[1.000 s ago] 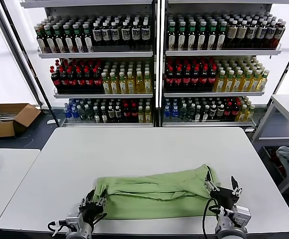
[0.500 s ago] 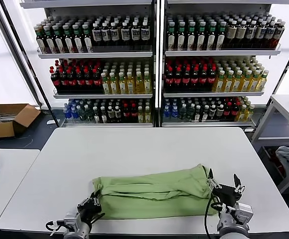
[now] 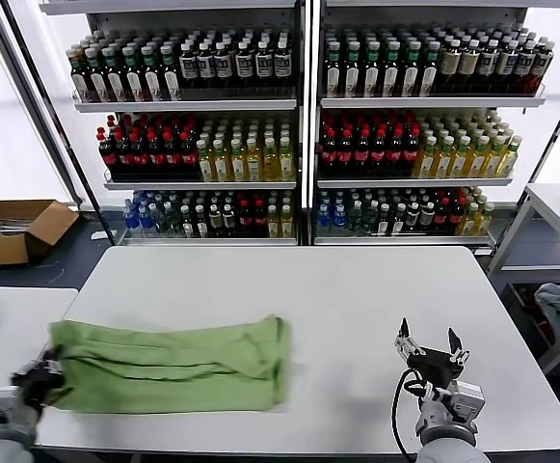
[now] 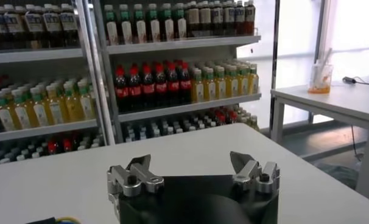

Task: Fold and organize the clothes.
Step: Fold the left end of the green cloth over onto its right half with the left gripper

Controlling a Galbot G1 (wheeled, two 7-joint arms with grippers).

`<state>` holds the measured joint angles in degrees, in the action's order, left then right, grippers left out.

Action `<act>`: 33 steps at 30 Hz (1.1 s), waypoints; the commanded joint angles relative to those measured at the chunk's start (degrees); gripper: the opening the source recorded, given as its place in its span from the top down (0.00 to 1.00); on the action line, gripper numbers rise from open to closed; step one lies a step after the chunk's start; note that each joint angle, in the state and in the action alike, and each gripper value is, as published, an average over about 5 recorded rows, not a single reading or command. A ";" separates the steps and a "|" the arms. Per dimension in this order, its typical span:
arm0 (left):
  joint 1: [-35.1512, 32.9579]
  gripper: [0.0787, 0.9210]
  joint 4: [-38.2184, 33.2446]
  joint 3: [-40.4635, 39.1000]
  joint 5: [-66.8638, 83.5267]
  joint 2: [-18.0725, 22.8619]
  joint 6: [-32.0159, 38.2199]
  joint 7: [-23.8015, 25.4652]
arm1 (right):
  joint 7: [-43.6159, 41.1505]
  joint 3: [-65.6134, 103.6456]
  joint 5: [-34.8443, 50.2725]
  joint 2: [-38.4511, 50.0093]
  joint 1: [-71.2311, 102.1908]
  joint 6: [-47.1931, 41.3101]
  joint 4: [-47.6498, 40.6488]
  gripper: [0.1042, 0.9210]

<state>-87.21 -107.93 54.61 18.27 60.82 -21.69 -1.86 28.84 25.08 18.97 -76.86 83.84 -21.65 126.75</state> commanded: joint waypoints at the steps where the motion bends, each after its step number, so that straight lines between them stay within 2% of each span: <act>1: -0.06 0.97 -2.24 7.31 3.22 -8.97 -1.27 1.01 | 0.00 0.21 -0.28 -0.35 0.17 -0.15 0.45 0.12; 8: 0.82 0.97 -14.21 -12.36 -0.38 2.70 -4.81 -0.85 | -0.06 2.05 -0.50 -0.40 3.10 0.40 2.09 0.12; 14: 2.95 0.97 -15.82 -24.98 -4.97 8.96 -6.93 -1.49 | -0.09 4.00 -0.42 -0.55 5.63 1.01 3.74 0.12; 21: 5.83 0.97 -14.06 -31.49 -7.81 11.31 -8.27 -1.36 | 0.01 5.73 -0.42 -1.07 8.45 2.08 4.64 0.12; 33: 8.54 0.97 -10.47 -36.21 -11.33 12.92 -8.41 0.35 | 0.20 5.60 -1.47 -2.45 10.54 2.94 4.73 0.12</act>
<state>-80.69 -119.80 26.08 10.61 71.19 -29.67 -2.39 28.99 30.12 17.85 -78.91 92.80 -19.09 131.22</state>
